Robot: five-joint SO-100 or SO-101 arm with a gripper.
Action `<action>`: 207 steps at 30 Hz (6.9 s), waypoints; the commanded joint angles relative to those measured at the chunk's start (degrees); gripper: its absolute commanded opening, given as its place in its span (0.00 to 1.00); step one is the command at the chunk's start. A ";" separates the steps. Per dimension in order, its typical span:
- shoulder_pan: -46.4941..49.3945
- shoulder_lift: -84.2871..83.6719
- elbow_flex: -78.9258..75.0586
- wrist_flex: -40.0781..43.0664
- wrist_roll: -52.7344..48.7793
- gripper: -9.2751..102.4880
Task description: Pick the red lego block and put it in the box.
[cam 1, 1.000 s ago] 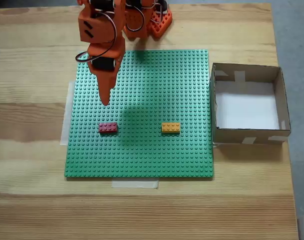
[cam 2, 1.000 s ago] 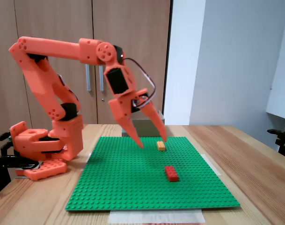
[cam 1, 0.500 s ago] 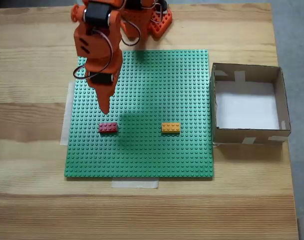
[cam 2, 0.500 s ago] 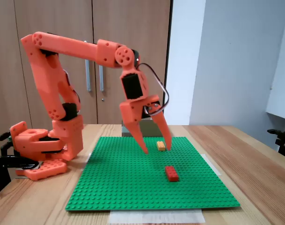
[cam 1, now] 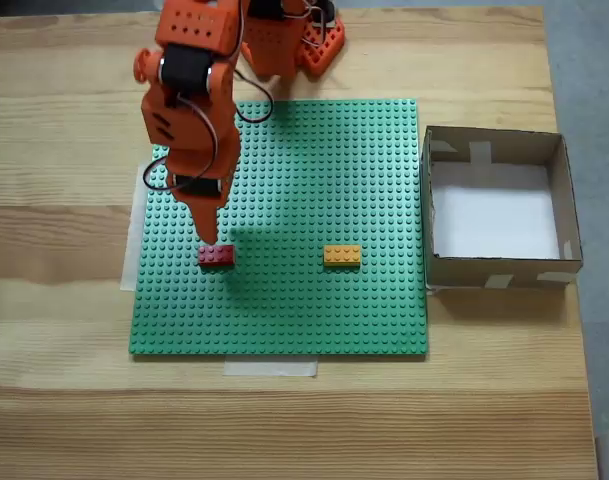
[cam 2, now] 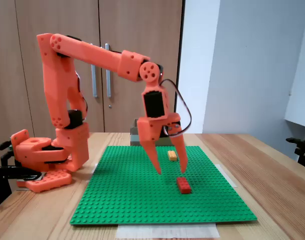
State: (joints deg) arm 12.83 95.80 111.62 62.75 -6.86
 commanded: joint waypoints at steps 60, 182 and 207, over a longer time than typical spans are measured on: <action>3.69 -8.35 -7.73 -5.27 -1.49 0.28; -1.05 -14.94 -10.28 -5.63 -6.33 0.08; -1.67 -7.91 -10.28 -2.72 -5.27 0.08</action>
State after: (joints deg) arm 11.78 83.76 102.30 59.24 -12.83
